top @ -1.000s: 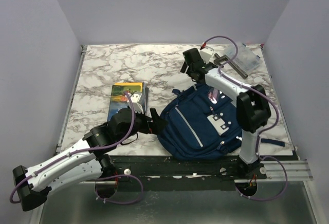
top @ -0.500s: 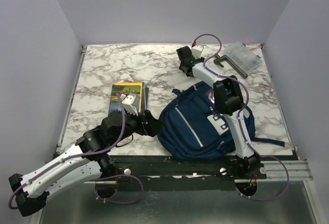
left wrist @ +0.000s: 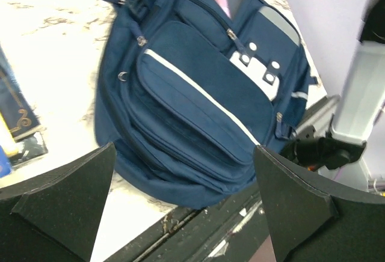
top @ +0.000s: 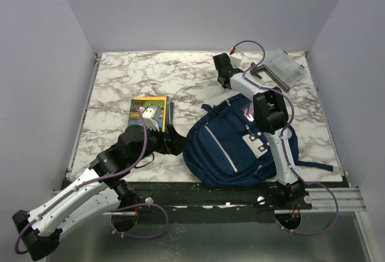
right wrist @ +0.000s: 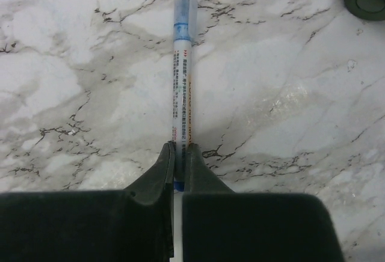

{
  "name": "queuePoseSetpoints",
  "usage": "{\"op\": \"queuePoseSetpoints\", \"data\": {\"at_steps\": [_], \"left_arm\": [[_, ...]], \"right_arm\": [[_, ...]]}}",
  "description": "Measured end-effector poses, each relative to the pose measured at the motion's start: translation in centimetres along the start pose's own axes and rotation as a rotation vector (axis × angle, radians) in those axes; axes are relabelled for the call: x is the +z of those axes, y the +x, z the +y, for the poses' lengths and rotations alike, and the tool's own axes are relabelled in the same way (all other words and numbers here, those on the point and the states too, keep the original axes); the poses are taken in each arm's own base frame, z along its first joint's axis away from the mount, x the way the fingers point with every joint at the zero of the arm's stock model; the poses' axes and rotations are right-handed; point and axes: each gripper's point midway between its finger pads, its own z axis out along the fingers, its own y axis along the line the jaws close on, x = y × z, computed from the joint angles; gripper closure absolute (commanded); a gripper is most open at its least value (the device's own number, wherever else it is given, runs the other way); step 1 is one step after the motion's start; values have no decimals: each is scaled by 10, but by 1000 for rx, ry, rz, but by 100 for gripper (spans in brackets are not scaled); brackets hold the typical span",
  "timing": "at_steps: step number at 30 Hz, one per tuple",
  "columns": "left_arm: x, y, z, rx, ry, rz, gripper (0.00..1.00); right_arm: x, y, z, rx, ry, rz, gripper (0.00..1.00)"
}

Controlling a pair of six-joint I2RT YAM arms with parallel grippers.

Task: Pack the student bag
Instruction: Pick up the stationery from the center of the board.

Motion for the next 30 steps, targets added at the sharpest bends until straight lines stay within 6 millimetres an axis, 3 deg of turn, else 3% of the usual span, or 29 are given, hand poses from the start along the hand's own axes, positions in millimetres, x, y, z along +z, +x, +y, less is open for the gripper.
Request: {"op": "queuePoseSetpoints", "data": {"at_steps": [6, 10, 14, 19, 22, 26, 28, 30], "left_arm": [[15, -13, 36, -125, -70, 45, 2], [22, -20, 40, -232, -42, 86, 2], [25, -37, 30, -365, 48, 66, 2], [36, -46, 21, -537, 162, 44, 3], [46, -46, 18, -632, 214, 51, 7], [52, -48, 4, -682, 284, 49, 16], [53, -50, -9, -685, 324, 48, 23], [54, -52, -19, -688, 353, 40, 31]], "right_arm": [[-5, 1, 5, -47, -102, 27, 99], [-36, 15, -4, -104, -205, 98, 100], [-100, 13, -7, -91, -386, 144, 99], [-216, -3, 5, 33, -782, 145, 99], [-273, 16, 1, 100, -994, 203, 99], [-323, 59, -18, 167, -1144, 352, 99], [-348, 65, -24, 199, -1210, 392, 100], [-374, 58, -26, 225, -1287, 392, 99]]}}
